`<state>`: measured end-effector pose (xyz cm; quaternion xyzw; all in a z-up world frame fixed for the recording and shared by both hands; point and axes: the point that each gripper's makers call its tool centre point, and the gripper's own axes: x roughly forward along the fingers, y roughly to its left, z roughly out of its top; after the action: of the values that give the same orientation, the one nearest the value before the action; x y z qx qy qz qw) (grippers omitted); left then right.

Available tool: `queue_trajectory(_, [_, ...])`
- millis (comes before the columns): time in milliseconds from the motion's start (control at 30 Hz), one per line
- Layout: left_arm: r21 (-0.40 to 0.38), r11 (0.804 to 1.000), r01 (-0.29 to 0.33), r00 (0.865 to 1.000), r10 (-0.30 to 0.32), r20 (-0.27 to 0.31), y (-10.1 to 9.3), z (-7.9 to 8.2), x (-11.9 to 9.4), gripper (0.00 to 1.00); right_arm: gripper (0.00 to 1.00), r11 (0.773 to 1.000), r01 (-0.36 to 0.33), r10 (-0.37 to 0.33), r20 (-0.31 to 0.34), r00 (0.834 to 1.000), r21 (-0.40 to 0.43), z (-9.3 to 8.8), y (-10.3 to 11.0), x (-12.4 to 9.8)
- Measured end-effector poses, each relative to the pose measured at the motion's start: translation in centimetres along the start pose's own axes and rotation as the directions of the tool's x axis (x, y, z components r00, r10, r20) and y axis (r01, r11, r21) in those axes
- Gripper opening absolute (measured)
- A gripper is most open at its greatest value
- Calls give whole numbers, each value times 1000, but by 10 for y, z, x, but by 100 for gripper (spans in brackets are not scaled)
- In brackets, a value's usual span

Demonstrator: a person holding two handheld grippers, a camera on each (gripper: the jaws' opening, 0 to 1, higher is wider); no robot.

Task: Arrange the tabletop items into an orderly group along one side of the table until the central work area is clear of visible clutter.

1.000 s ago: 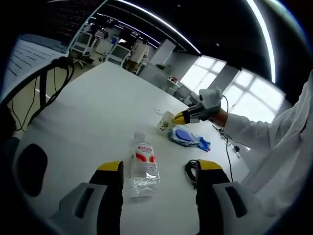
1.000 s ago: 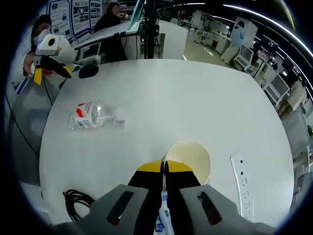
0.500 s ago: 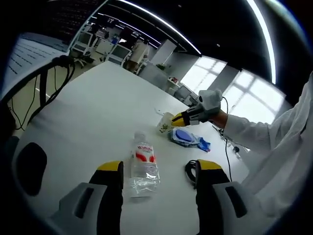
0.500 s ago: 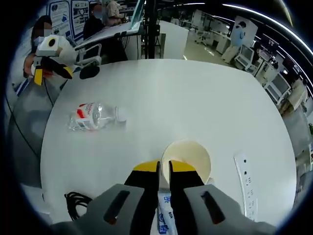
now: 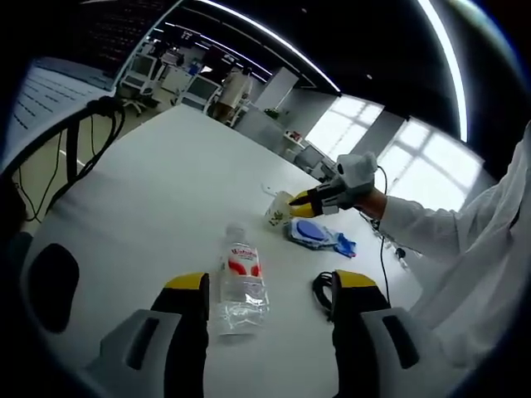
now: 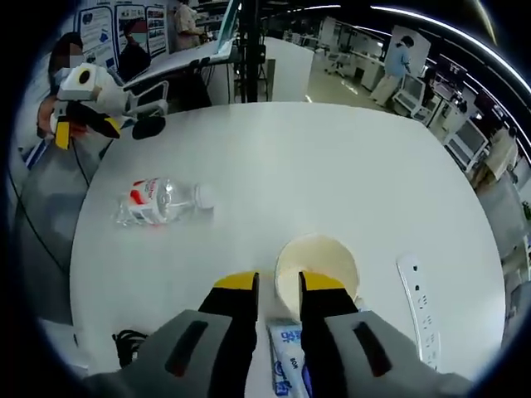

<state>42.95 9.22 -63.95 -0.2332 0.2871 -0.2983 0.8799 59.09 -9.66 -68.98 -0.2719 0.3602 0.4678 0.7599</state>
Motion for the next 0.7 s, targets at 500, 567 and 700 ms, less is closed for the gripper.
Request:
queue_trajectory(500, [13,1000,2,1000,-2,2,-5,2,-4,60,27,997,22,-28,80,996,79,9,-1,-18])
queue_trajectory(567, [16,1000,3,1000,-3,2,-6,2,-5,60,29,996,25,-33,87,996,87,10,-2,-20])
queue_trajectory(700, [17,1000,7,1000,-7,9,-9,4,-6,60,32,994,24,-34,98,995,106,10,1,-23])
